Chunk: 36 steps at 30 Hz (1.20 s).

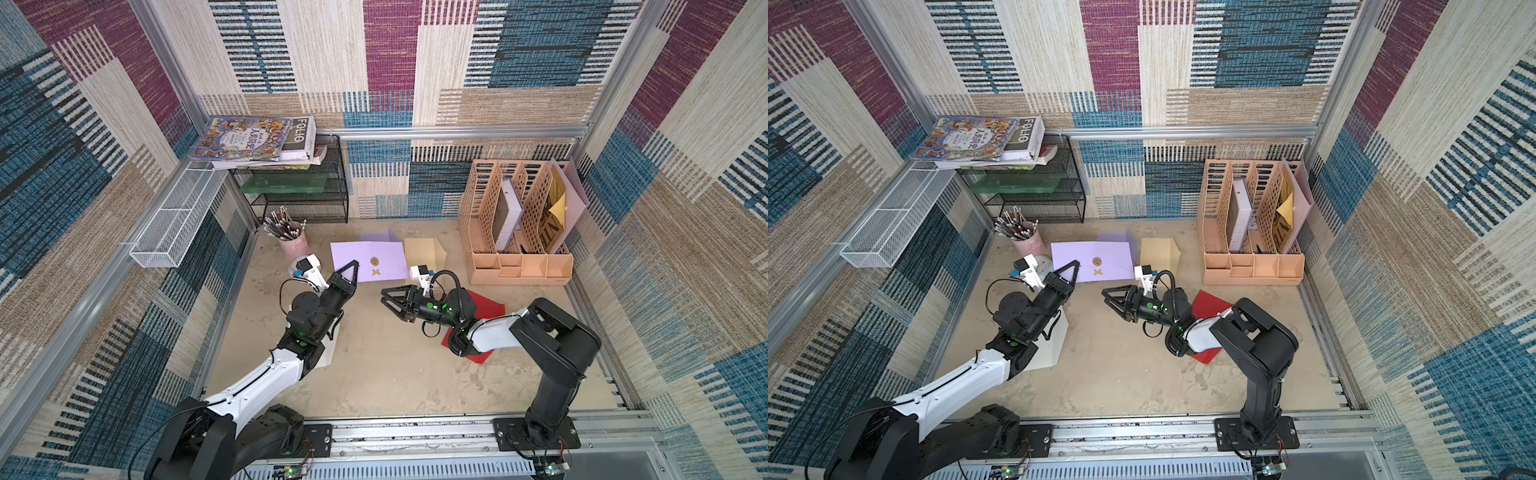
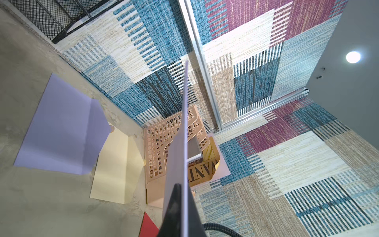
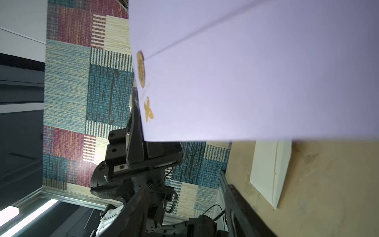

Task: Open the envelope
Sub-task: Pick up the envelope from the center of the board.

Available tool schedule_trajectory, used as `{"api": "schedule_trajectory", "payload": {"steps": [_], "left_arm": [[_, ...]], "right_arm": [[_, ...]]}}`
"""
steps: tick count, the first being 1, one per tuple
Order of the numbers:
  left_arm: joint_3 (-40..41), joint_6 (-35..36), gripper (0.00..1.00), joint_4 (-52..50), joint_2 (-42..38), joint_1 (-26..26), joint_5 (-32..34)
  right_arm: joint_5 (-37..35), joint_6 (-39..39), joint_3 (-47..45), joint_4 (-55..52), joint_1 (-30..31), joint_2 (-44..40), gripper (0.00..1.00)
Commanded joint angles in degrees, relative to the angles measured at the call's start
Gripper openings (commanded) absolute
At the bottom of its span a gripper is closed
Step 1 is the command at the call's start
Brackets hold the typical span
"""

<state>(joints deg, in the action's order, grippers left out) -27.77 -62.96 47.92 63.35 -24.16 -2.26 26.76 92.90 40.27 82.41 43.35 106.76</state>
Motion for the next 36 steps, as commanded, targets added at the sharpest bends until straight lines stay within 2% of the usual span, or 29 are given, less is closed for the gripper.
{"api": "schedule_trajectory", "payload": {"steps": [1,6,11,16,21,25,30,34,36], "left_arm": [[-0.8,-0.2,0.0,1.9,-2.0,-1.0,2.4],[-0.5,2.0,0.0,-3.5,-6.3,-2.8,5.1],[0.1,3.1,0.0,-6.4,-8.1,-2.8,8.0],[-1.3,4.2,0.0,-5.7,-6.4,-2.9,8.7],[-1.9,4.5,0.0,-2.3,-3.8,-4.0,10.4],[-1.8,4.7,0.0,0.2,-2.4,-5.0,12.1],[-1.3,5.8,0.0,0.0,-2.3,-6.6,14.3],[-1.3,6.2,0.0,-1.0,-2.6,-7.4,14.4],[-0.8,6.4,0.0,-1.1,-3.0,-8.0,15.1]], "right_arm": [[-4.4,7.9,1.9,21.3,0.6,4.1,0.6],[-6.3,6.0,5.9,21.7,0.7,6.1,0.61],[-6.0,3.6,6.2,20.4,1.7,3.9,0.61],[-9.0,2.9,2.3,21.8,4.3,2.1,0.62],[-12.2,1.8,4.7,21.8,6.2,3.0,0.61],[-18.7,-0.6,5.2,21.8,6.6,2.3,0.57],[-22.9,-2.3,7.2,21.9,6.4,2.1,0.54],[-24.0,-0.9,10.5,21.8,5.2,4.9,0.52],[-24.4,-0.2,12.7,21.9,4.8,6.4,0.46]]}}
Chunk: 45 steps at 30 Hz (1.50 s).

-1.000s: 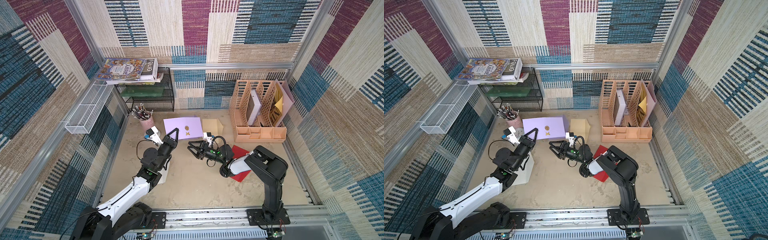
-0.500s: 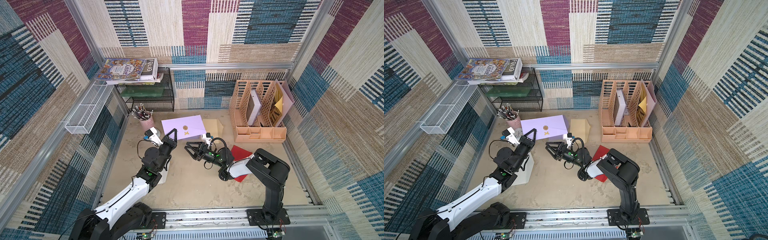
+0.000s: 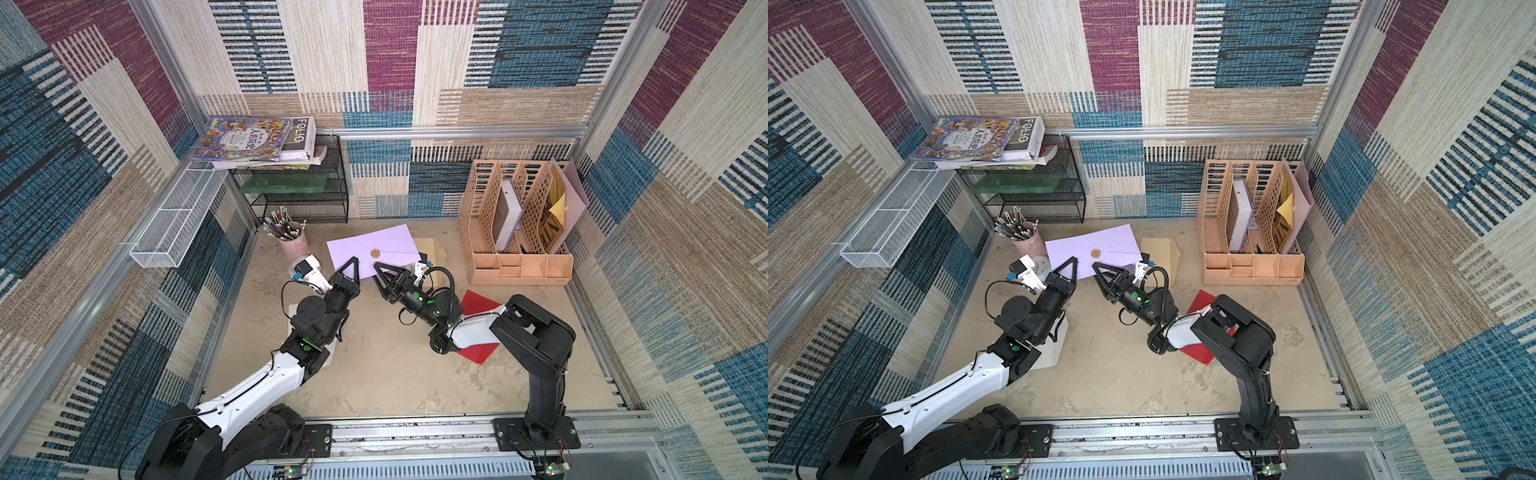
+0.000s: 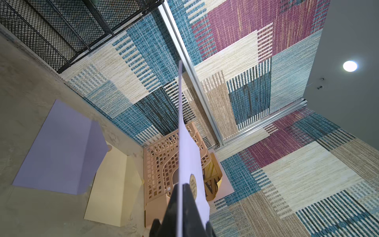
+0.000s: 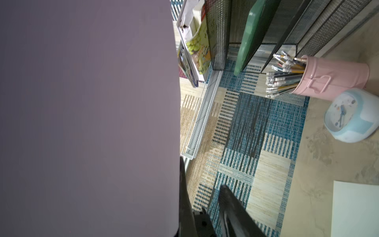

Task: Open the envelope
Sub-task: Pick up the envelope from the center of the board.

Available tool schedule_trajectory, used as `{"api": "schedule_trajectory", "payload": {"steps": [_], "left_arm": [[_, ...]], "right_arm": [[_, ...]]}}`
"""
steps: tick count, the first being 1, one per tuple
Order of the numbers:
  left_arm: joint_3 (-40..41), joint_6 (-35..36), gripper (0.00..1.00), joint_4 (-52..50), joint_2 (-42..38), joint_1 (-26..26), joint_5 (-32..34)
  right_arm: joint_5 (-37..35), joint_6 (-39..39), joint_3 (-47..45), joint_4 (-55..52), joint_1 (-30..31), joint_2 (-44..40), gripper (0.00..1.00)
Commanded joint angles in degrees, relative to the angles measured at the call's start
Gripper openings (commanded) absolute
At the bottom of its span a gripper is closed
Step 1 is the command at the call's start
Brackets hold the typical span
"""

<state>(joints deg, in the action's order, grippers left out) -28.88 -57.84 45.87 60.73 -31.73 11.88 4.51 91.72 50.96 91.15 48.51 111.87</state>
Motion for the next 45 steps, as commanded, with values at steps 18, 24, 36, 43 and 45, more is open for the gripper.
{"api": "schedule_trajectory", "payload": {"steps": [18,24,36,43,45], "left_arm": [[1.1,3.9,0.23,-1.9,-0.9,-2.2,0.8],[-1.9,13.4,0.77,-17.0,-7.0,-2.1,0.1],[-8.7,27.0,0.9,-39.7,-14.3,0.3,-8.9],[-12.4,30.3,0.86,-44.1,-12.8,4.3,-25.7],[-13.0,30.8,0.84,-43.8,-11.8,5.5,-31.1]], "right_arm": [[1.2,4.0,7.6,13.2,-4.5,3.9,0.0],[11.4,4.6,5.8,11.3,-7.0,1.8,0.0],[40.1,-4.7,4.2,-8.1,-10.1,-3.6,0.0],[52.3,-35.2,4.7,-47.6,-12.9,-13.9,0.0],[53.3,-45.1,5.2,-60.1,-14.3,-17.0,0.0]]}}
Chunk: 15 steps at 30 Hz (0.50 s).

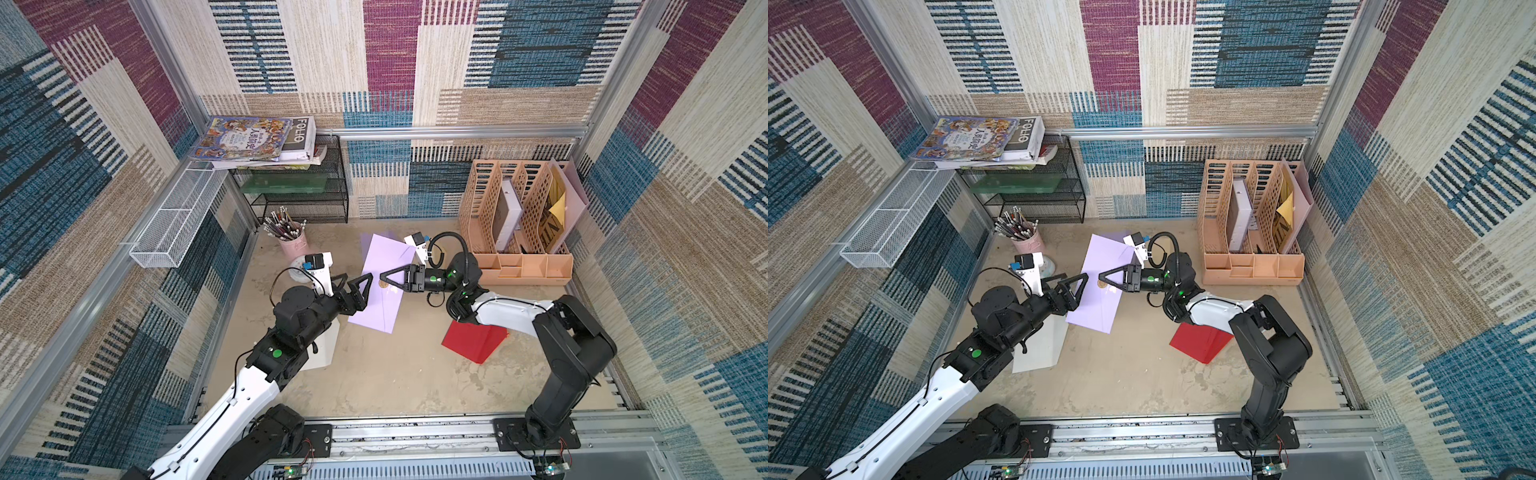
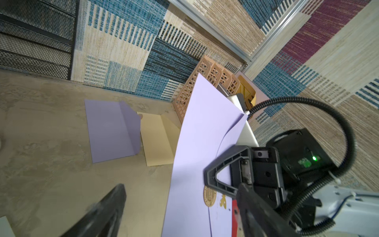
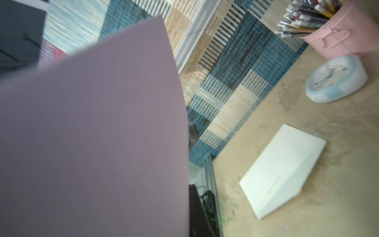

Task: Open the envelope
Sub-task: Pick up the envelope from the center of the board.

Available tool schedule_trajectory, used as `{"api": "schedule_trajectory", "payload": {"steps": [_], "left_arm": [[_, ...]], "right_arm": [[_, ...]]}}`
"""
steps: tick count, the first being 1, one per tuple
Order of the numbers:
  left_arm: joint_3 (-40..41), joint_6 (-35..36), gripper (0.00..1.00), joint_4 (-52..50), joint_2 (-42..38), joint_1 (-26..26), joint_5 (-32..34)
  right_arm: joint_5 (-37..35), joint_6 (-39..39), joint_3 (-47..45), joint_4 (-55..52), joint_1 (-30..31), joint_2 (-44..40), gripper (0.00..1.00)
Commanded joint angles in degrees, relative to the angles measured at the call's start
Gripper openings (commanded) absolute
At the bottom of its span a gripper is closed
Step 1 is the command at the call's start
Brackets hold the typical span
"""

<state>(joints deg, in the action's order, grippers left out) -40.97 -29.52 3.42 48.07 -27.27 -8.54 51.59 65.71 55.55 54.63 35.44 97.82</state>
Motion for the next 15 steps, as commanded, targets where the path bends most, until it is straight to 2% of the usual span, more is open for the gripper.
{"api": "schedule_trajectory", "payload": {"steps": [1,5,12,15], "left_arm": [[-1.0,2.6,0.83,-1.3,1.4,1.5,-12.5],[0.0,1.7,0.75,2.5,3.9,4.1,-20.7],[1.0,-0.6,0.73,14.4,7.3,5.5,-38.4],[0.6,-0.3,0.73,14.9,7.2,5.5,-41.5]], "right_arm": [[6.6,-22.2,0.5,-27.3,-1.9,-4.1,0.0],[10.0,-29.1,-1.5,-35.8,-5.6,-8.5,0.0],[14.3,-35.6,-2.7,-41.5,-6.8,-13.2,0.0],[15.4,-36.2,-2.3,-41.7,-6.9,-13.3,0.0]]}}
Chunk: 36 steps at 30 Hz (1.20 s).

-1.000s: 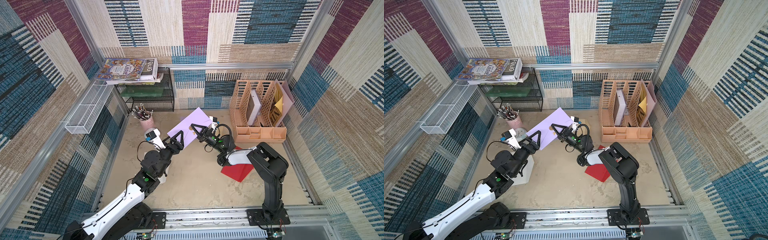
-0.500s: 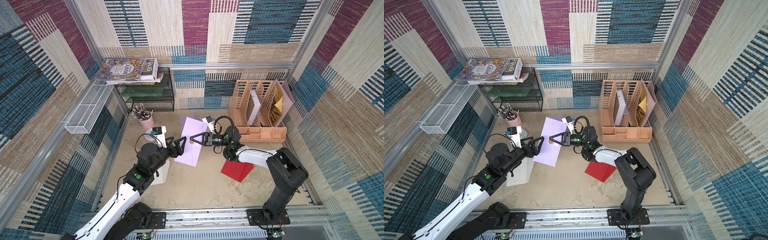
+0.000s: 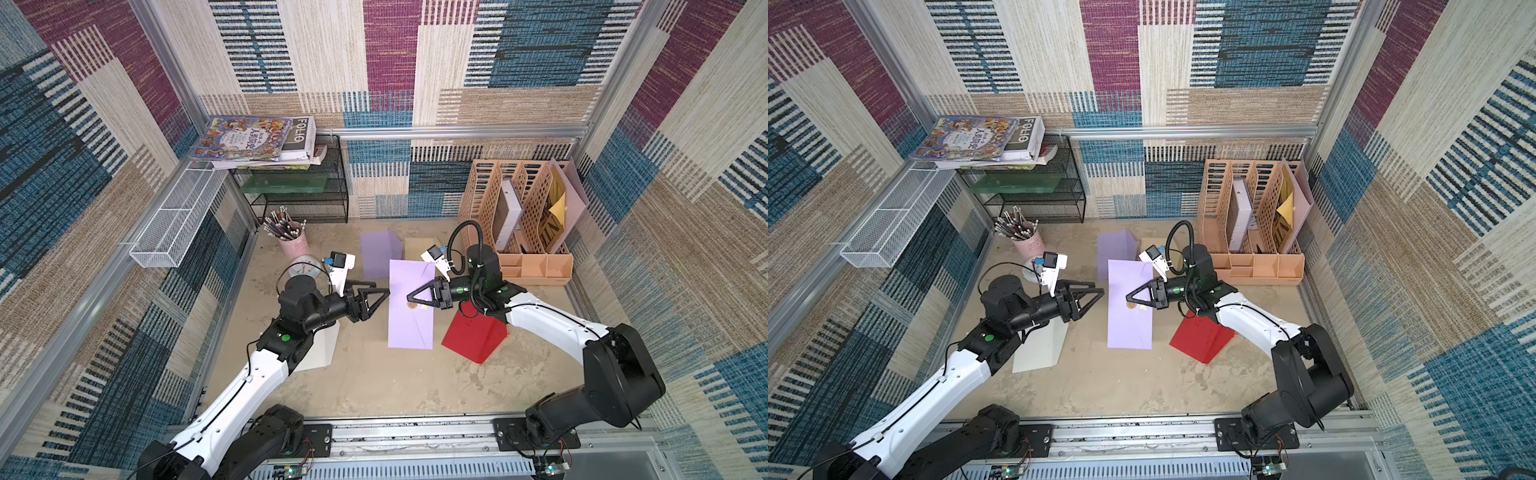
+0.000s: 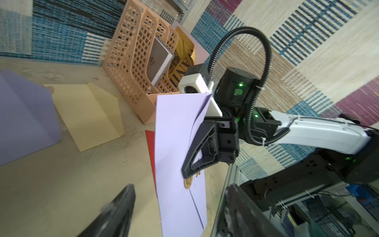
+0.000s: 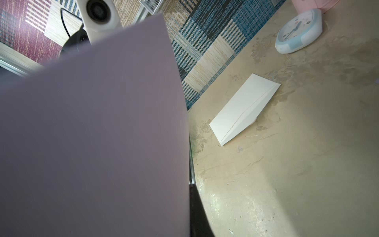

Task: Open the envelope
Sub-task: Pick up the envelope from the center of the board, then open the envelope flap on the envelope.

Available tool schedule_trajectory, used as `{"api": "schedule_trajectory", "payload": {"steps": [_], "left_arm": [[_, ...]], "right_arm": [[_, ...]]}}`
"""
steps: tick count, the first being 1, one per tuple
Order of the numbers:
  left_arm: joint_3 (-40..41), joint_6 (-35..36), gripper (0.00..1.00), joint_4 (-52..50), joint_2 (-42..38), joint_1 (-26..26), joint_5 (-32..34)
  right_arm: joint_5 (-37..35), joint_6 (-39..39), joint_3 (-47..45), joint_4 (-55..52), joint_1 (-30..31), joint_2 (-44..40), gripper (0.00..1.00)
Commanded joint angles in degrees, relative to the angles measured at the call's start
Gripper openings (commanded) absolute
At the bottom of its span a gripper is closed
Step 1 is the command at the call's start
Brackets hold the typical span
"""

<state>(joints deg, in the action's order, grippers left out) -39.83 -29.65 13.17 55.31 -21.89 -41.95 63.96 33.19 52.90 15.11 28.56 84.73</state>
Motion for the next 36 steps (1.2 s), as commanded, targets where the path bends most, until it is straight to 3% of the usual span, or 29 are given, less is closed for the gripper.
{"api": "schedule_trajectory", "payload": {"steps": [1,3,14,19,22,27,30,34,36], "left_arm": [[-0.9,0.2,0.73,4.6,0.1,0.1,-8.7],[-1.8,2.2,0.72,0.9,0.3,0.1,-8.1],[-1.6,1.5,0.62,3.3,4.9,0.1,-10.2],[-1.6,-0.1,0.18,5.5,5.5,0.1,-11.4],[-1.4,-0.9,0.0,6.6,5.4,0.1,-11.7],[-1.1,-1.3,0.0,6.7,4.8,0.1,-11.2],[-0.3,-2.2,0.0,7.7,5.2,0.1,-10.3],[0.3,-2.4,0.0,7.1,5.2,0.1,-7.3],[0.9,-3.0,0.0,8.0,5.0,0.1,-6.2]], "right_arm": [[3.3,-3.5,0.5,-2.1,0.0,0.0,0.0],[3.8,-3.2,0.5,-1.4,0.0,0.0,0.0],[6.4,-1.9,2.7,1.4,3.0,-3.6,0.0],[6.2,-2.5,3.6,0.6,5.3,-3.0,0.0],[6.1,-2.8,4.2,0.3,6.3,-1.9,0.0],[5.2,-3.2,4.9,-0.7,6.5,-1.1,0.03],[1.3,-5.8,6.3,-4.9,6.3,-1.7,0.21],[-3.9,-4.0,5.9,-5.4,4.3,-2.5,0.34],[-4.6,-1.7,4.5,-3.1,2.9,-3.0,0.36]]}}
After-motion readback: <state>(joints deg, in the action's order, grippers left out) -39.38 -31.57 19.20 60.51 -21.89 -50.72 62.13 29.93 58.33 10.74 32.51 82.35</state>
